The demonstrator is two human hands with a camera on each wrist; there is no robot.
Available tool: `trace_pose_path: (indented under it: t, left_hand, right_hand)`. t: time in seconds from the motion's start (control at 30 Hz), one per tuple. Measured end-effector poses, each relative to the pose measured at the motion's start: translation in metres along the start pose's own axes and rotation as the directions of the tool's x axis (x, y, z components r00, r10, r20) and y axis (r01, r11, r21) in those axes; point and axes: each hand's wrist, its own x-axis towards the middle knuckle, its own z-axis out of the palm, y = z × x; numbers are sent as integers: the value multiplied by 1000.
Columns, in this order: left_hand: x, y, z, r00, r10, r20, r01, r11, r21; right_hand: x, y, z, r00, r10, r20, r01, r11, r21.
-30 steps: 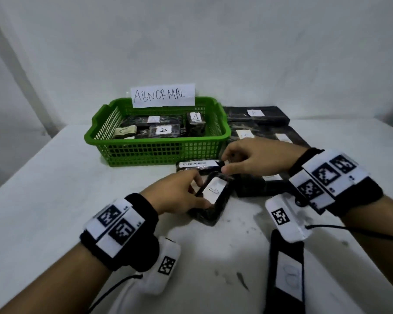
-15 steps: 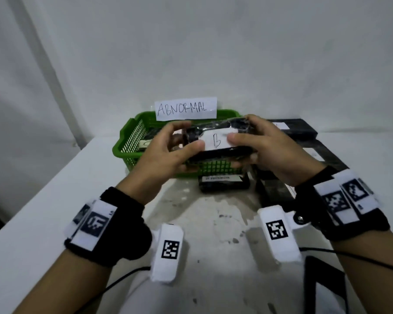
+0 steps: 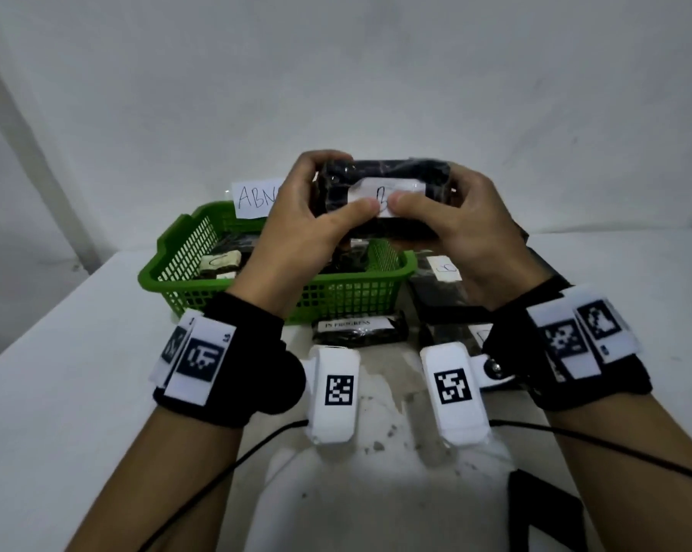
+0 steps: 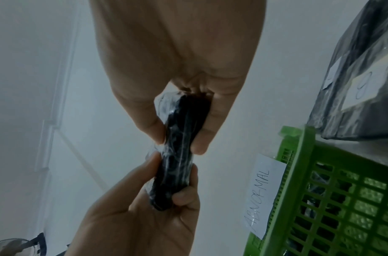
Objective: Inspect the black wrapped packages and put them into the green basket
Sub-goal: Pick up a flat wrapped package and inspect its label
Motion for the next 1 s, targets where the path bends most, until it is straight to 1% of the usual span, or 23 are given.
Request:
trace_pose_path:
  t: [0.1, 0.2, 0.27, 0.33, 0.43, 0.5, 0.53, 0.6, 0.8, 0.87, 0.93, 1.0]
  left_hand:
    - [2, 1, 0, 999, 34, -27, -33, 999, 29]
    - [1, -3, -5, 1000, 13, -16, -12, 997, 81]
    - [1, -5, -8, 1000, -25, 4, 24, 995, 99]
    - [1, -5, -10, 1000, -23, 19, 21, 995, 99]
    - [2, -3, -15, 999, -17, 42, 14, 997, 79]
    - [1, -1, -15, 994, -72, 78, 71, 997, 18]
    - [0, 0, -14, 991, -93, 93, 93, 996, 6]
    - [-2, -1, -12, 991, -95, 91, 94, 995, 13]
    - [-2, -1, -10, 1000, 21, 22, -22, 999, 44]
    - [-2, -2, -11, 998, 69, -6, -69, 995, 69]
    - [-4, -1, -11, 995, 103, -9, -102, 992, 72]
    - [-6, 2, -12, 997, 71, 9, -71, 997, 26]
  right_hand:
    - [-1, -2, 1, 999, -38, -36, 37, 998, -45]
    - [-2, -1, 0, 1000, 17, -3, -17, 996, -85]
    - [-3, 0, -2, 998, 55, 21, -51, 986, -159]
    - [-5, 0, -3, 991, 114, 67, -99, 976, -195]
    - [-4, -2, 0, 965, 234, 116, -228, 972, -65]
    - [-3, -4, 1, 958, 268, 107, -271, 963, 12]
    - [-2, -3, 2, 960, 262, 99, -267, 963, 42]
    - [-2, -1, 3, 972, 221, 84, -227, 972, 64]
    - [-3, 0, 8, 996, 91, 14, -91, 995, 48]
    - [-6, -1, 12, 1000, 27, -4, -27, 999, 22]
    - [-8, -2, 14, 999, -43, -7, 43, 999, -1]
    - [-9, -6, 13, 995, -102, 9, 102, 995, -21]
